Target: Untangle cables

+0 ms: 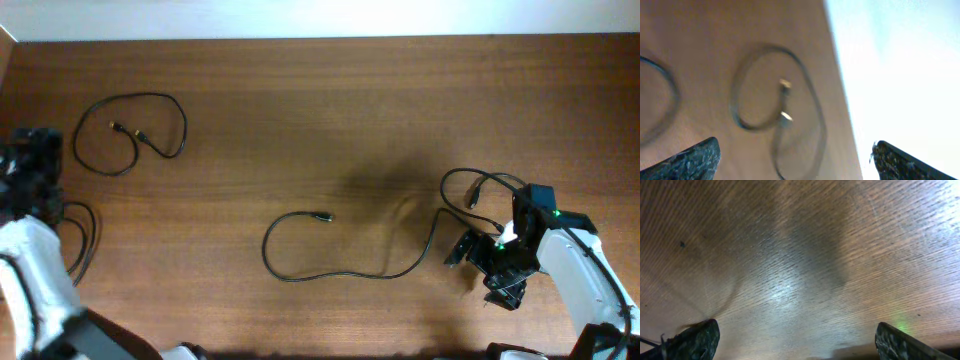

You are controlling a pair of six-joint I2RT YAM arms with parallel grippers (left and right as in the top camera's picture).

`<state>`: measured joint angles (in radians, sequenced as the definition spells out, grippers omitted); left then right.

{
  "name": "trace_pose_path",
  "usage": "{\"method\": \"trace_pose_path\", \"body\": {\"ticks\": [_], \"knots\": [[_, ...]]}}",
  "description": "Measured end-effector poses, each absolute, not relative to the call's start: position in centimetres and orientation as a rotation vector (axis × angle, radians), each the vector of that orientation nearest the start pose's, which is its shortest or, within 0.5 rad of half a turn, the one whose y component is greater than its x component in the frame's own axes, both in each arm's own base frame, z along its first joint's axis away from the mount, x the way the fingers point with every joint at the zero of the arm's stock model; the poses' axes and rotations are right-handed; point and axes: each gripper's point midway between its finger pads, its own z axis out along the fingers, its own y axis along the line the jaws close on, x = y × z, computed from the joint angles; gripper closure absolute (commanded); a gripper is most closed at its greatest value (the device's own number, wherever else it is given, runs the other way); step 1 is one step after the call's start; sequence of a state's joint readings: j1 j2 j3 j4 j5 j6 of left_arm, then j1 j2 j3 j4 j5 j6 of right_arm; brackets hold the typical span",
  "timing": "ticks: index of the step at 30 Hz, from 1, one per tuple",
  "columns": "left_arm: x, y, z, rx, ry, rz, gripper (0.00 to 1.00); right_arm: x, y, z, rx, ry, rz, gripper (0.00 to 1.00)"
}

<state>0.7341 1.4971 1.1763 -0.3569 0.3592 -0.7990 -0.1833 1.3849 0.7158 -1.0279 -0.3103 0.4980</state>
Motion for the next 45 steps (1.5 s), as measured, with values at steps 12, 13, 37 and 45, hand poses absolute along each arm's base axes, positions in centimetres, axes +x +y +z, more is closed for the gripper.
{"method": "trace_pose_path", "body": {"ticks": [12, 13, 37, 45], "knots": [[34.5, -7.5, 24.9, -0.731, 2.331, -0.887, 0.01, 17.7, 2.1, 3.2, 1.126, 3.080, 0.475, 0.01], [33.8, -8.8, 24.4, -0.698, 2.374, -0.886, 0.01, 17.8, 2.0, 3.2, 1.126, 3.079, 0.474, 0.01], [27.2, -12.7, 3.5, -0.783, 3.084, -0.279, 0.08, 17.7, 2.0, 3.2, 1.125, 3.080, 0.474, 0.01], [29.1, -13.5, 2.8, -1.101, 2.954, -0.347, 0.16, 17.7, 2.1, 3.2, 1.125, 3.079, 0.475, 0.01]]}}
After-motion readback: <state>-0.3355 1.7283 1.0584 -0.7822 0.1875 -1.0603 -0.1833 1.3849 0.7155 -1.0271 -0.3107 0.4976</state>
